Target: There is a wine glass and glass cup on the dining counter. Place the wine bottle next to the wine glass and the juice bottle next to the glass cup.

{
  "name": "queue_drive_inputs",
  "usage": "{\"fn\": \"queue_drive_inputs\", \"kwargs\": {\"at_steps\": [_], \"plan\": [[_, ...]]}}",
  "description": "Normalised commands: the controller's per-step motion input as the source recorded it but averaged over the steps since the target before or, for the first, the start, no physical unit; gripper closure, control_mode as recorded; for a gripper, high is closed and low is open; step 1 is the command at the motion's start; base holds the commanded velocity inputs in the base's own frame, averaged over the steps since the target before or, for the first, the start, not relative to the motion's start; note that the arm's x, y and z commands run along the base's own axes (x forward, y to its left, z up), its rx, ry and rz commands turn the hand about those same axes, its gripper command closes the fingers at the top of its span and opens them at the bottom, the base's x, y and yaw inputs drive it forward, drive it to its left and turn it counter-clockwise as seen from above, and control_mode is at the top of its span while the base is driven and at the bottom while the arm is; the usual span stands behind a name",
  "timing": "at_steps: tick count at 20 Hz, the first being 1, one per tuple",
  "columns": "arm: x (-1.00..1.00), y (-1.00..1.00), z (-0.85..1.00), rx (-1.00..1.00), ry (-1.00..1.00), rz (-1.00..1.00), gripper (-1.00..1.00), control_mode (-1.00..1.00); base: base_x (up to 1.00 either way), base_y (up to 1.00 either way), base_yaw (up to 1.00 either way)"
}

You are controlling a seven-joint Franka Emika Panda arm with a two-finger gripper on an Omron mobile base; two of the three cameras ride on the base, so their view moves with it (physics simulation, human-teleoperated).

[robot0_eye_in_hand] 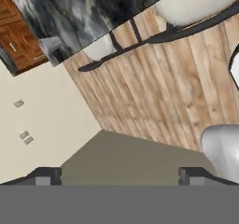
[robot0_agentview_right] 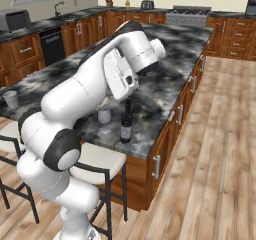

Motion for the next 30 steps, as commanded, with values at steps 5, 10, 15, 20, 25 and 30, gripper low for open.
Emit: {"fn": "queue_drive_inputs", "kwargs": {"at_steps": [5,10,15,20,25,30], "plan": [[-0.98,0.70,0.38,-0.44,-0.35,0.13,-1.00,-1.00,0.00,0.00,0.00],[-0.68,0.73,-0.48,-0.39,-0.04,0.13,-1.00,-1.00,0.00,0.00,0.00],[-0.06,0.09,-0.25,-0.24,-0.05,0.10,-1.00,-1.00,0.00,0.00,0.00],[-0.01,0.02,-0.05,-0.10,-0.01,0.06,-1.00,-1.00,0.00,0.00,0.00],[-0.06,0.17,-0.03,-0.01,0.01,0.01,-1.00,1.00,-0.20,0.21,0.06],[0.00,0.00,0.00,0.00,0.00,0.00,-1.00,1.00,-0.60,0.67,0.33]]}}
